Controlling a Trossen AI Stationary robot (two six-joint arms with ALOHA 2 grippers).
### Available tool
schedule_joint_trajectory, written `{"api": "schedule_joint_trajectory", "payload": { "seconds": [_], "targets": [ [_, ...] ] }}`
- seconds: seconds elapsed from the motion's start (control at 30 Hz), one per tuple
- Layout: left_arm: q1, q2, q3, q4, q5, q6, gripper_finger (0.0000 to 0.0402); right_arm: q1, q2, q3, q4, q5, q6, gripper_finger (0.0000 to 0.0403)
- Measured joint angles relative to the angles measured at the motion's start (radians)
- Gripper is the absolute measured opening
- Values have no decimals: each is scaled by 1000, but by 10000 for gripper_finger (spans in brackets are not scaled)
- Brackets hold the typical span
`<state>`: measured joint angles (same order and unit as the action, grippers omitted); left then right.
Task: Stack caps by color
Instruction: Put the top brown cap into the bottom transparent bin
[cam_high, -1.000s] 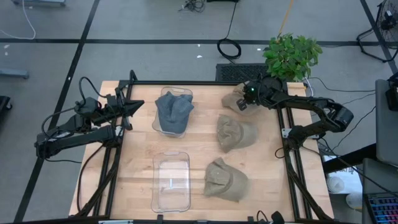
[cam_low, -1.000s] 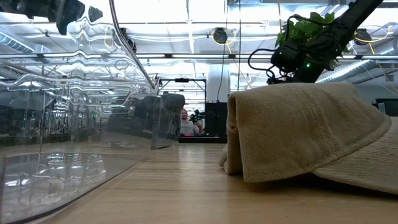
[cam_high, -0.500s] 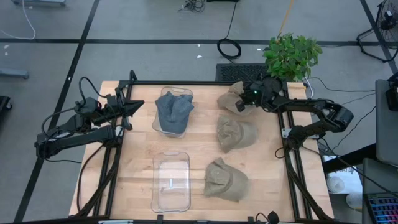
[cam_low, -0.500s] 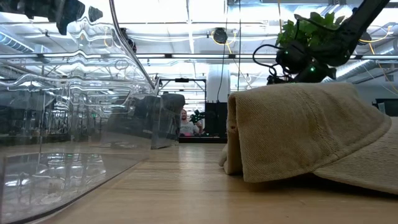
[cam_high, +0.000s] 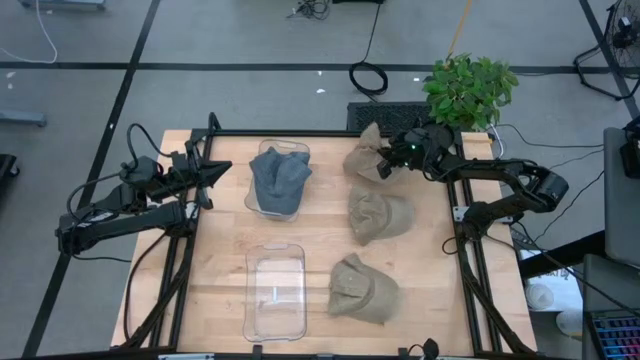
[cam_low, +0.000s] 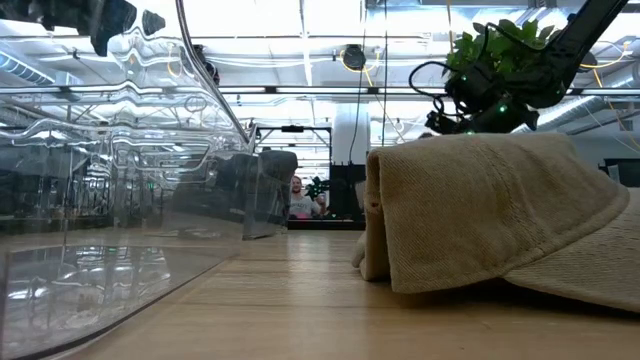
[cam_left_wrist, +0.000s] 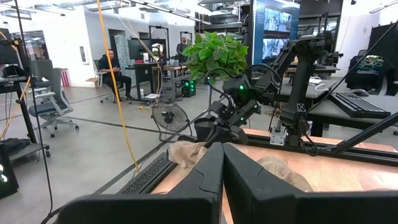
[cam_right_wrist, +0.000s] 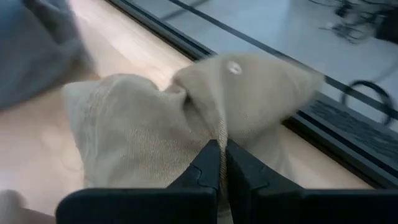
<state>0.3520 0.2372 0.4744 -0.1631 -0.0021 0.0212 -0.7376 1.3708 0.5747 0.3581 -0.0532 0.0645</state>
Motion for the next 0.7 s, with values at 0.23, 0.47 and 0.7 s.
{"api": "schedule_joint_trajectory", "payload": {
  "seconds": [0.23, 0.47, 0.7],
  "targets": [
    [0, 0, 0, 0, 0, 0, 17, 49, 0, 0, 101, -57, 21, 4],
    [0, 0, 0, 0, 0, 0, 17, 125, -6, 0, 154, -57, 4, 4],
    [0, 0, 0, 0, 0, 0, 17, 217, -57, 0, 154, -56, 2, 4]
  ]
}}
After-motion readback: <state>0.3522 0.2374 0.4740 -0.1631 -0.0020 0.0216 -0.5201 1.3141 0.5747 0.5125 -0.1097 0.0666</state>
